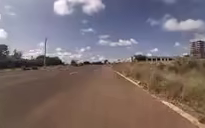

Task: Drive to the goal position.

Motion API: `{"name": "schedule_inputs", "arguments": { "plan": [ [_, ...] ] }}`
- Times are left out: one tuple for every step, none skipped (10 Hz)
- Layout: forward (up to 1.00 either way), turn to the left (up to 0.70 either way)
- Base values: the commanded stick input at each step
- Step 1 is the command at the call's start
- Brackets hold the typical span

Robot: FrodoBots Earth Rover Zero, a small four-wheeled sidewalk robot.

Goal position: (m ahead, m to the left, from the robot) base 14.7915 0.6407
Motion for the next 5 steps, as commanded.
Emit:
{"name": "schedule_inputs", "arguments": {
  "plan": [
    [1.00, 0.02],
    [1.00, 0.02],
    [1.00, 0.02],
    [1.00, 0.02],
    [1.00, 0.02]
  ]
}}
